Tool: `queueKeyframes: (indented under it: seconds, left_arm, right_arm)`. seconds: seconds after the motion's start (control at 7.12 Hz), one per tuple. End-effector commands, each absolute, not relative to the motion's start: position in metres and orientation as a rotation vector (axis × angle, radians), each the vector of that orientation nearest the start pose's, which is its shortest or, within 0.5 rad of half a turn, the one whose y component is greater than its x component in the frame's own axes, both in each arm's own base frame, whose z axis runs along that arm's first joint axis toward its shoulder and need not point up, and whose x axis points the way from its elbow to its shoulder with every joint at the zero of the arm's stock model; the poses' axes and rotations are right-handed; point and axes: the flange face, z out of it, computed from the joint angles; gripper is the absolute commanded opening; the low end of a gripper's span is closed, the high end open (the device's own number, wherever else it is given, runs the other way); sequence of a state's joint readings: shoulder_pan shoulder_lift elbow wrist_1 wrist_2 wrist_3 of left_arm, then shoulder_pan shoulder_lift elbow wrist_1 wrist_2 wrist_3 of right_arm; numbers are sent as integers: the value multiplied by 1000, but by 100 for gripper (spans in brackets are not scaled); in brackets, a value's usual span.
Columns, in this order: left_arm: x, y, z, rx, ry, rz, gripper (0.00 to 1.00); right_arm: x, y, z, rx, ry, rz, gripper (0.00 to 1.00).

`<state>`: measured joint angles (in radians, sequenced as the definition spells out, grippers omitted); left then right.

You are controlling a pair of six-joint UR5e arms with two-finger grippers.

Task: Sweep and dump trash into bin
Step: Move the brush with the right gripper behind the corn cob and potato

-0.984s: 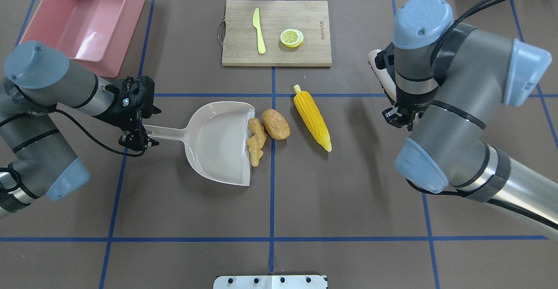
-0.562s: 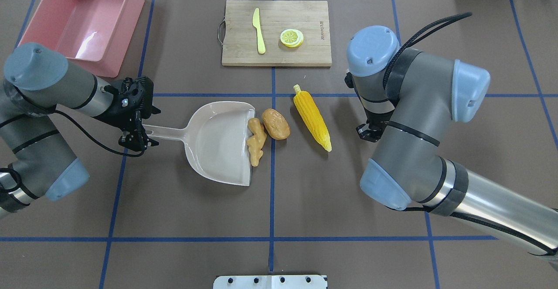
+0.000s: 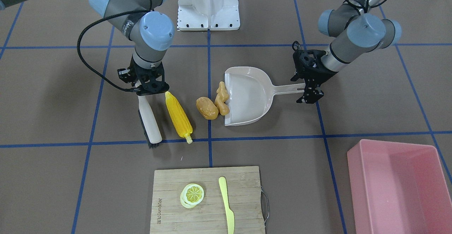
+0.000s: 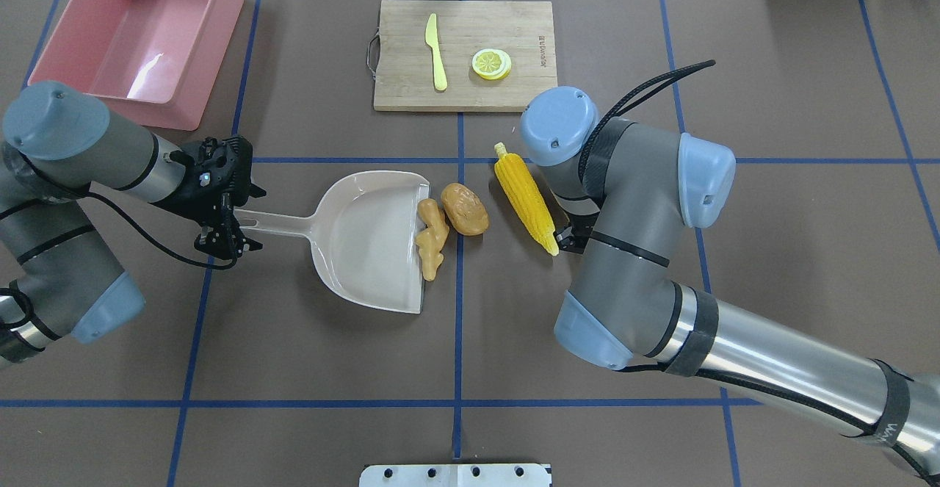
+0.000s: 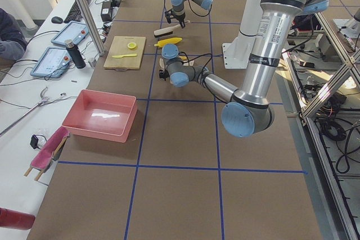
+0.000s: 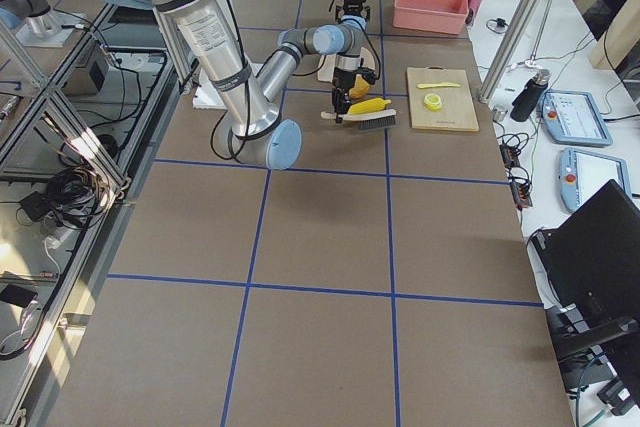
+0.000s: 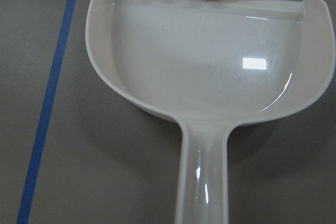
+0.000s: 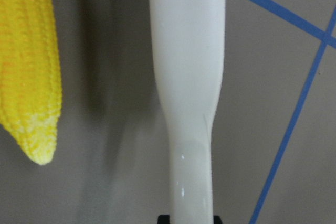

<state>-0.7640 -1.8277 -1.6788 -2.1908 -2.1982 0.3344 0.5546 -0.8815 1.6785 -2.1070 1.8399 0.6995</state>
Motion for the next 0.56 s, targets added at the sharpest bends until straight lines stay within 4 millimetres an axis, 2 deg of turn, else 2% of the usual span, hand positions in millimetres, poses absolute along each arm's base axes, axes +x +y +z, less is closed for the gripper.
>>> queueKeyframes:
  seconds: [0.0,0.42]
  left_arm:
    - [377,-465,400,864,849,1319,85]
    - [378,-466,395,870,858,1304,85]
  right_arm:
    - [-544,-421,268,-20,-419,-346,0]
    - [-583,-388,241,-34,-540,-339,0]
